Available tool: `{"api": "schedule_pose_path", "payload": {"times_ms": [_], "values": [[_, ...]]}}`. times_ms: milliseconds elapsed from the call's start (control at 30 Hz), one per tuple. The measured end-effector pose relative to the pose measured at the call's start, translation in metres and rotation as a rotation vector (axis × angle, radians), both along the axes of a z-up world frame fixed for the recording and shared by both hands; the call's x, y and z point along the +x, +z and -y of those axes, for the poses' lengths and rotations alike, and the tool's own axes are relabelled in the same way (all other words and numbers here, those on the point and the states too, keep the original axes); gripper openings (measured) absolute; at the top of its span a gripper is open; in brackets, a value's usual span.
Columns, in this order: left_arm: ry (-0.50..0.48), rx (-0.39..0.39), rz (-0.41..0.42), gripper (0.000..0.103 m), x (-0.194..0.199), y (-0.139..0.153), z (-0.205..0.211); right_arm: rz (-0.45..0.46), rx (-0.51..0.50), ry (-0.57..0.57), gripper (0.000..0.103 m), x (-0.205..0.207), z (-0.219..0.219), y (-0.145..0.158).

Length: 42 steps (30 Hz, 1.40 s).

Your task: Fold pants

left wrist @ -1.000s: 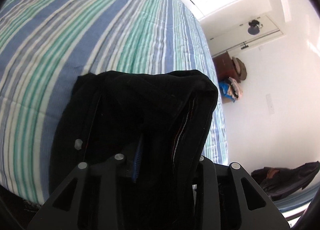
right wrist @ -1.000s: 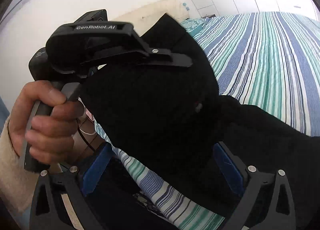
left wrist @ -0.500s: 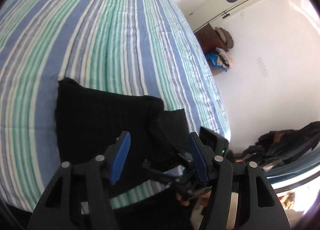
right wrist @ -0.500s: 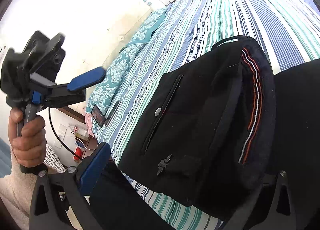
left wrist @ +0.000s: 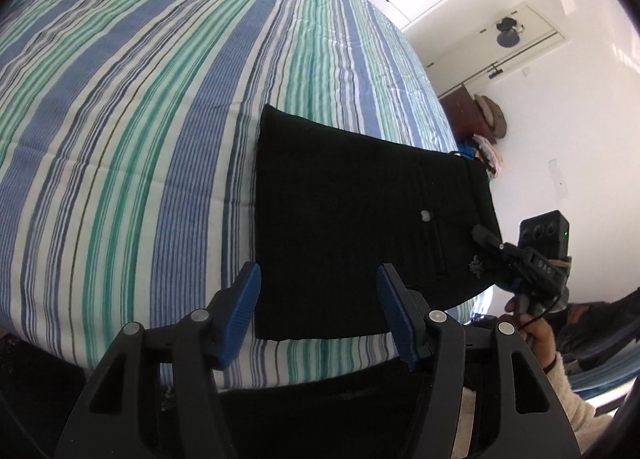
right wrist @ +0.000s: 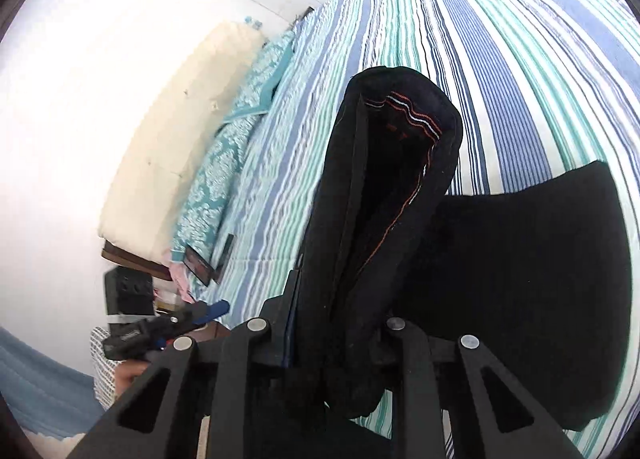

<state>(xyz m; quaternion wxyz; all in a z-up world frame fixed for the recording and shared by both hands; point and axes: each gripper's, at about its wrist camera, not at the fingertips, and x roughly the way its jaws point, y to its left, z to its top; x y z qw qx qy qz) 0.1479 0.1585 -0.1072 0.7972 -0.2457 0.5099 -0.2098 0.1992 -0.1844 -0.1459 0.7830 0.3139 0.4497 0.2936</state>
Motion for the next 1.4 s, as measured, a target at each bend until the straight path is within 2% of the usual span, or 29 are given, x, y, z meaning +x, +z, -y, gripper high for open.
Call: {"api": "schedule_pose_path", "payload": {"times_ms": [67, 133, 233, 333, 433, 533, 633, 733, 833, 967, 1100, 1167, 1200, 1267, 1300, 1333, 1400], "values": [[-0.028, 0.024, 0.021, 0.063, -0.003, 0.004, 0.011, 0.005, 0.010, -0.005, 0.024, -0.003, 0.018, 0.008], [-0.053, 0.047, 0.032, 0.063, 0.000, 0.004, 0.029, -0.008, -0.046, 0.003, 0.024, -0.004, 0.031, 0.001], [-0.092, 0.078, 0.031, 0.063, -0.002, 0.002, 0.051, -0.101, -0.089, -0.018, 0.024, -0.002, 0.046, -0.032], [-0.124, 0.106, 0.027, 0.063, -0.006, 0.000, 0.069, -0.140, -0.108, -0.032, 0.024, -0.001, 0.050, -0.059], [-0.156, 0.126, 0.041, 0.063, -0.011, -0.001, 0.083, -0.107, -0.054, -0.046, 0.024, -0.002, 0.057, -0.051], [-0.191, 0.152, 0.038, 0.063, -0.013, -0.006, 0.096, -0.047, -0.099, -0.033, 0.023, -0.006, 0.059, -0.043], [-0.197, 0.170, 0.034, 0.063, -0.016, -0.010, 0.106, -0.081, -0.220, -0.036, 0.024, -0.002, 0.063, -0.060], [-0.183, 0.158, 0.036, 0.063, -0.021, -0.011, 0.107, -0.082, -0.195, -0.059, 0.025, -0.010, 0.065, -0.068], [-0.177, 0.170, 0.026, 0.063, -0.022, -0.017, 0.105, -0.051, -0.236, -0.059, 0.024, -0.019, 0.065, -0.061], [-0.178, 0.215, 0.031, 0.063, -0.027, -0.025, 0.104, -0.021, -0.213, -0.050, 0.024, -0.016, 0.066, -0.045], [-0.162, 0.286, 0.057, 0.063, -0.033, -0.028, 0.103, -0.100, -0.244, -0.080, 0.024, -0.015, 0.081, -0.063], [-0.146, 0.314, 0.071, 0.063, -0.037, -0.029, 0.102, -0.093, -0.255, -0.088, 0.026, -0.019, 0.083, -0.066], [-0.136, 0.333, 0.080, 0.063, -0.038, -0.029, 0.101, -0.085, -0.268, -0.086, 0.031, -0.021, 0.082, -0.063], [-0.111, 0.371, 0.110, 0.063, -0.040, -0.028, 0.100, -0.082, -0.330, -0.067, 0.055, -0.025, 0.080, -0.054], [-0.101, 0.385, 0.129, 0.063, -0.041, -0.027, 0.099, -0.066, -0.367, -0.053, 0.077, -0.028, 0.080, -0.047], [-0.092, 0.399, 0.148, 0.063, -0.042, -0.025, 0.099, -0.031, -0.404, -0.048, 0.085, -0.035, 0.083, -0.038], [-0.082, 0.420, 0.185, 0.063, -0.043, -0.022, 0.102, 0.048, -0.508, -0.060, 0.085, -0.049, 0.086, -0.019]]}}
